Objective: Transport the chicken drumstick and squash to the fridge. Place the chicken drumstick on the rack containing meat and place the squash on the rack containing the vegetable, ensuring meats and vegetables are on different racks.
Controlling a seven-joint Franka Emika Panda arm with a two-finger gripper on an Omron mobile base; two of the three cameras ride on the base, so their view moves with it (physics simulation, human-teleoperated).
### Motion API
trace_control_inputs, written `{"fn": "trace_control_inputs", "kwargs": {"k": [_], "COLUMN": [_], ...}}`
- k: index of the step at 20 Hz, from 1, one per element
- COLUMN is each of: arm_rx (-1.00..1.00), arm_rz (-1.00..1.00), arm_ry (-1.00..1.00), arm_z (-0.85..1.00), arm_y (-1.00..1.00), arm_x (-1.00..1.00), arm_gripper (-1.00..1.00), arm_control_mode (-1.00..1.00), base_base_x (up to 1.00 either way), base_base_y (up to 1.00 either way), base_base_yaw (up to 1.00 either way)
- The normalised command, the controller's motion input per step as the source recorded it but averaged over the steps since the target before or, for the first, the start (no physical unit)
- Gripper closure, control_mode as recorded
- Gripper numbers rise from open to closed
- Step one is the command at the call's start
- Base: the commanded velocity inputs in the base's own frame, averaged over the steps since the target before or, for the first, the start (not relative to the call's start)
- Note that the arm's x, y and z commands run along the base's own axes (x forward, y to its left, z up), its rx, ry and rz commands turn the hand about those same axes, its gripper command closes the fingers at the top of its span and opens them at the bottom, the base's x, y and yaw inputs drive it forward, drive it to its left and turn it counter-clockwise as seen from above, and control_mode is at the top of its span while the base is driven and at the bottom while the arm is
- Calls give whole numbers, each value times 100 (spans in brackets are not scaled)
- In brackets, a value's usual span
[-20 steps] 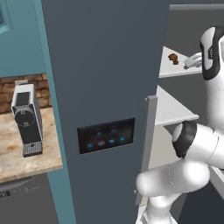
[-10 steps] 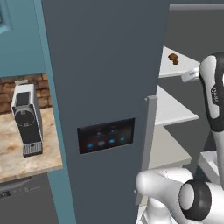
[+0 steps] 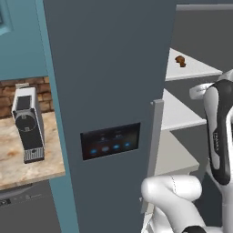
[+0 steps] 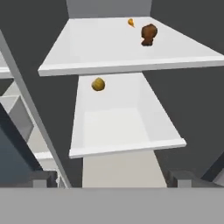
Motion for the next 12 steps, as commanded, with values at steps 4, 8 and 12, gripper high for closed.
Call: {"fn": "trace_control_inputs", "kwargs": {"k": [4,8,12], "arm_rx": [0,-5,-4], "arm_rz": [1,1,-1], "arm_ry": [24,14,1], "arm_z": [8,-1,-22], "arm_y": [13,46,57], "arm_x": [-76,-46,-18], "arm_gripper": [-100,-100,-100], "arm_control_mode": [-100,-100,-100], "base_base_x": [0,0,0], "base_base_y": [0,0,0], "base_base_yaw": [0,0,0]}}
